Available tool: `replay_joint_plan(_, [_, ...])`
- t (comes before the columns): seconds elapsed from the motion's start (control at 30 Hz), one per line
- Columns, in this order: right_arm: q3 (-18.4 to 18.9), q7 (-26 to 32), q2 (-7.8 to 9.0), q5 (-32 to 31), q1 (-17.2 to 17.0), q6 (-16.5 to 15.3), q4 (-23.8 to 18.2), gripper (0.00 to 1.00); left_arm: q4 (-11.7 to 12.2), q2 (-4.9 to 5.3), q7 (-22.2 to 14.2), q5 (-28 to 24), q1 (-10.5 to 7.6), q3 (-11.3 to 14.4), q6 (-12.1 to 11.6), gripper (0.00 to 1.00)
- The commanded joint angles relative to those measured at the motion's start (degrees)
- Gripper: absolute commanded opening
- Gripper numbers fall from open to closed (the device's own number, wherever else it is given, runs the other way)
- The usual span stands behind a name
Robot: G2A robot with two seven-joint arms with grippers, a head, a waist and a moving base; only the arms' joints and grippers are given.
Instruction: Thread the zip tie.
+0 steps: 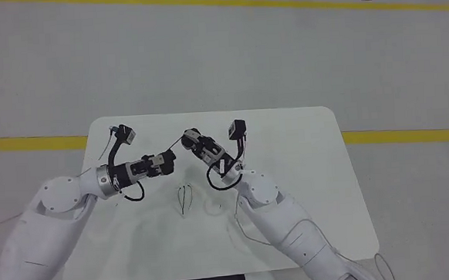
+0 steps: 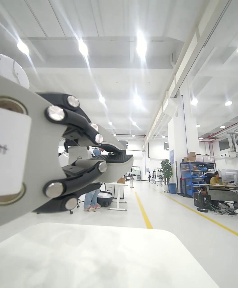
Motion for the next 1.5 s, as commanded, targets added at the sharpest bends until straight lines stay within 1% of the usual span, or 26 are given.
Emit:
replay_joint_plan(0.0, [0.3, -1.4, -0.08, -0.3, -0.5, 0.0, -0.8, 0.00, 0.3, -0.15, 2.0, -0.8, 0.44, 0.5, 0.0, 1.00])
replay_joint_plan(0.03, [0.4, -2.0, -0.14, -0.2, -0.7, -0.2, -1.1, 0.00, 0.5, -0.22, 2.1, -1.5, 0.68, 0.7, 0.0, 1.00])
replay_joint_plan(0.1, [0.5, -3.6, -0.36, 0.8, -1.7, -0.9, -1.9, 0.00, 0.8, -0.57, 3.6, -4.9, 1.37, 0.7, 0.0, 1.00])
replay_joint_plan(0.23, [0.1, -5.0, -0.68, 1.4, -3.2, -1.0, -2.7, 0.00, 1.8, -1.26, 4.2, -6.1, 1.93, 0.8, 0.0, 1.00])
replay_joint_plan(0.33, [-0.7, -5.5, -0.97, 0.9, -4.0, -0.5, -3.1, 0.00, 2.7, -2.01, 4.2, -7.9, 1.72, 0.8, 0.0, 1.00])
replay_joint_plan(0.47, [-1.5, -6.8, -1.42, 1.1, -4.5, 0.4, -3.1, 0.00, 4.2, -3.00, 4.1, -8.1, 0.99, 1.1, 0.0, 1.00])
replay_joint_plan(0.5, [-1.6, -7.0, -1.52, 1.2, -4.5, 0.6, -3.0, 0.00, 4.5, -3.23, 4.6, -8.0, 0.85, 1.1, 0.0, 1.00])
replay_joint_plan(0.53, [-1.7, -7.1, -1.62, 1.2, -4.5, 0.7, -2.9, 0.00, 4.6, -3.46, 5.1, -7.9, 0.83, 1.1, 0.0, 1.00])
replay_joint_plan(0.57, [-1.7, -7.2, -1.71, 1.0, -4.4, 0.4, -2.9, 0.00, 4.4, -3.73, 4.8, -7.8, 0.73, 1.2, 0.0, 1.00])
replay_joint_plan(0.83, [-1.6, -7.3, -1.71, 0.5, -4.5, 0.4, -3.0, 0.00, 4.4, -3.81, 4.9, -7.8, 0.72, 1.3, 0.1, 1.00])
replay_joint_plan(0.9, [-1.4, -7.9, -1.61, -2.2, -4.7, 1.1, -3.8, 0.00, 4.1, -3.86, 6.2, -7.8, 0.88, 1.5, 0.0, 1.00])
replay_joint_plan(1.0, [-1.0, -8.6, -1.53, -4.5, -5.0, 2.1, -4.6, 0.00, 4.1, -3.80, 6.6, -7.9, 0.97, 1.4, 0.0, 1.00])
replay_joint_plan(1.3, [0.7, -9.9, -1.20, -9.8, -6.3, 5.5, -7.1, 0.00, 3.9, -3.54, 5.8, -8.2, 0.75, 1.1, 0.0, 1.00])
replay_joint_plan(1.37, [1.0, -10.0, -1.15, -10.6, -6.6, 6.2, -7.4, 0.00, 3.8, -3.51, 5.7, -8.3, 0.69, 1.0, 0.0, 0.89])
replay_joint_plan(1.4, [1.1, -10.0, -1.14, -10.8, -6.7, 6.4, -7.5, 0.00, 3.8, -3.51, 5.6, -8.4, 0.66, 1.0, 0.0, 0.81])
replay_joint_plan(1.43, [1.2, -10.0, -1.14, -11.0, -6.8, 6.5, -7.6, 0.00, 3.8, -3.51, 5.5, -8.5, 0.64, 0.9, 0.0, 0.76])
replay_joint_plan(1.47, [1.4, -10.0, -1.16, -11.0, -6.9, 6.7, -7.6, 0.00, 3.9, -3.51, 5.5, -8.5, 0.61, 0.9, 0.0, 0.73])
